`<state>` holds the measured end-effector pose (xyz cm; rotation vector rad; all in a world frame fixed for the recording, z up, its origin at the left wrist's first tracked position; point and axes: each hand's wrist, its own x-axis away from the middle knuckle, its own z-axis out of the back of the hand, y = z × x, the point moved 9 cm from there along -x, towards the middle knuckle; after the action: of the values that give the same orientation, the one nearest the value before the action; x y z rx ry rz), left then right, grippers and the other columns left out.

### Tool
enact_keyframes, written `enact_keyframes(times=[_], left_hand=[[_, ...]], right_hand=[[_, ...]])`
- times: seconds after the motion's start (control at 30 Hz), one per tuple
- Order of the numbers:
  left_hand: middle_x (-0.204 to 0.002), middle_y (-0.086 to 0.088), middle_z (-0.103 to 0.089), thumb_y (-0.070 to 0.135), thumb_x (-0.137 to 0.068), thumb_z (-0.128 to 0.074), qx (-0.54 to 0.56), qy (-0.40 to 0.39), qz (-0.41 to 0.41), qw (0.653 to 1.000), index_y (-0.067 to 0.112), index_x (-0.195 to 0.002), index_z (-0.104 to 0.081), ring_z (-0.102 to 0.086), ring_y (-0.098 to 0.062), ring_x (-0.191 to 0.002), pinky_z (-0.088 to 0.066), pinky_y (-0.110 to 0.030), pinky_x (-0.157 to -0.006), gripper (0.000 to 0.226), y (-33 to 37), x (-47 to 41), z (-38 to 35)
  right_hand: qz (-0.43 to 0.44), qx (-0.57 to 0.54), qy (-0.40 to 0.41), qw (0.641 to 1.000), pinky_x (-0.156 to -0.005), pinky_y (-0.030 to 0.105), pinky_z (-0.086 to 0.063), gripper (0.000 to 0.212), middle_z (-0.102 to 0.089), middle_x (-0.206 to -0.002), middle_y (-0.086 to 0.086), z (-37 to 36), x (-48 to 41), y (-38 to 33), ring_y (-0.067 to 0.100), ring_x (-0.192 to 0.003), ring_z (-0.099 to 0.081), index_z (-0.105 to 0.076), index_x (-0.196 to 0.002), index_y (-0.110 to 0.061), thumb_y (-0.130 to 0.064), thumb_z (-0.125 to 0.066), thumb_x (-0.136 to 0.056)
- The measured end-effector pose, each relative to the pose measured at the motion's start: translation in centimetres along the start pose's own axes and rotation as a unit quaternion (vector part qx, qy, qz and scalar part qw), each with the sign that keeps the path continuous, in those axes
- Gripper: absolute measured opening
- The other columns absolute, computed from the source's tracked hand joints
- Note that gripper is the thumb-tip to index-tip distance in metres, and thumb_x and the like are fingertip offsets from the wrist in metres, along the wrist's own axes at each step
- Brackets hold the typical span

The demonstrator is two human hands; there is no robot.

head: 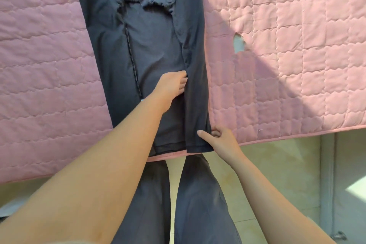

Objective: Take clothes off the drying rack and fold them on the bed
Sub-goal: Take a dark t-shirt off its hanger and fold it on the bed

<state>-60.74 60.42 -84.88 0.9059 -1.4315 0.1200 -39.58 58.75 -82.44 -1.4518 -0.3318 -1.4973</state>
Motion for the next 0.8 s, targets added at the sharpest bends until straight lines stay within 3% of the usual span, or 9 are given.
enact_keyframes(times=[0.07,0.1,0.2,0.3,0.37,0.5,0.63,0.8], left_hand=[[-0.128,-0.007,-0.061,0.03,-0.098,-0.051,0.094,-0.045,0.046,0.994,0.007,-0.13,-0.055,-0.059,-0.019,-0.117,-0.044,-0.03,-0.104,0.039,1.4,-1.5,-1.0],[-0.137,-0.007,-0.056,0.033,-0.096,-0.055,0.113,-0.051,0.052,0.991,0.008,-0.138,-0.049,-0.053,-0.021,-0.126,-0.041,-0.033,-0.108,0.049,2.2,-1.9,-1.0],[-0.121,-0.007,-0.068,0.023,-0.089,-0.067,0.141,-0.039,0.012,0.989,0.008,-0.125,-0.062,-0.065,-0.019,-0.11,-0.053,-0.031,-0.094,0.04,5.4,-2.5,-0.4],[-0.11,-0.01,-0.071,0.009,-0.085,-0.07,0.134,0.02,-0.058,0.989,0.005,-0.118,-0.063,-0.069,-0.021,-0.099,-0.057,-0.032,-0.084,0.034,7.4,-2.2,1.5],[-0.112,-0.006,-0.072,0.012,-0.082,-0.075,0.093,0.005,-0.052,0.994,0.008,-0.123,-0.06,-0.069,-0.019,-0.103,-0.054,-0.036,-0.092,0.044,6.3,-1.6,1.8],[-0.114,0.007,-0.071,0.024,-0.074,-0.082,-0.057,-0.105,0.026,0.992,0.021,-0.124,-0.06,-0.065,-0.014,-0.11,-0.045,-0.042,-0.104,0.054,0.9,0.7,0.7],[-0.109,0.02,-0.07,0.031,-0.068,-0.086,-0.233,-0.16,0.085,0.955,0.033,-0.116,-0.062,-0.06,-0.006,-0.11,-0.044,-0.033,-0.096,0.053,-4.9,3.6,0.7],[-0.103,0.012,-0.074,0.018,-0.07,-0.085,-0.265,-0.192,0.108,0.939,0.021,-0.11,-0.069,-0.068,-0.004,-0.099,-0.048,-0.028,-0.099,0.043,-9.1,6.5,0.7]], right_hand=[[0.008,-0.006,-0.011,1.0,-0.067,0.018,-0.053,0.027,-0.073,-0.087,-0.003,-0.2,-0.1,0.3,0.01,-0.079,-0.069,-0.067,-0.098,-0.014,-0.029,-0.079,-0.078],[0.013,0.01,-0.015,1.0,-0.072,0.02,-0.055,0.027,-0.073,-0.089,-0.003,-0.2,-0.2,0.5,0.01,-0.082,-0.069,-0.069,-0.1,-0.014,-0.026,-0.079,-0.078],[0.002,0.024,-0.045,0.999,-0.081,0.026,-0.055,0.022,-0.074,-0.093,-0.005,0.0,-0.7,1.7,0.01,-0.088,-0.07,-0.072,-0.099,-0.012,-0.021,-0.077,-0.08],[-0.024,0.003,-0.09,0.996,-0.075,0.018,-0.053,0.02,-0.075,-0.094,-0.004,-0.1,-0.9,2.5,0.009,-0.088,-0.071,-0.073,-0.1,-0.011,-0.02,-0.076,-0.082],[-0.023,0.015,-0.104,0.994,-0.073,0.012,-0.052,0.022,-0.075,-0.096,-0.004,0.0,-1.0,2.5,0.007,-0.088,-0.07,-0.072,-0.104,-0.01,-0.017,-0.074,-0.084],[-0.019,0.03,-0.107,0.994,-0.076,0.013,-0.052,0.024,-0.074,-0.097,-0.006,0.2,-1.2,2.9,0.006,-0.088,-0.07,-0.072,-0.106,-0.01,-0.013,-0.075,-0.082],[-0.024,0.022,-0.1,0.994,-0.078,0.015,-0.053,0.027,-0.074,-0.097,-0.002,0.2,-1.2,3.3,0.007,-0.089,-0.07,-0.069,-0.107,-0.005,-0.01,-0.075,-0.081],[-0.031,0.033,-0.112,0.993,-0.074,0.014,-0.052,0.028,-0.074,-0.096,-0.005,0.2,-1.2,3.4,0.004,-0.086,-0.069,-0.068,-0.108,-0.007,-0.012,-0.076,-0.081]])
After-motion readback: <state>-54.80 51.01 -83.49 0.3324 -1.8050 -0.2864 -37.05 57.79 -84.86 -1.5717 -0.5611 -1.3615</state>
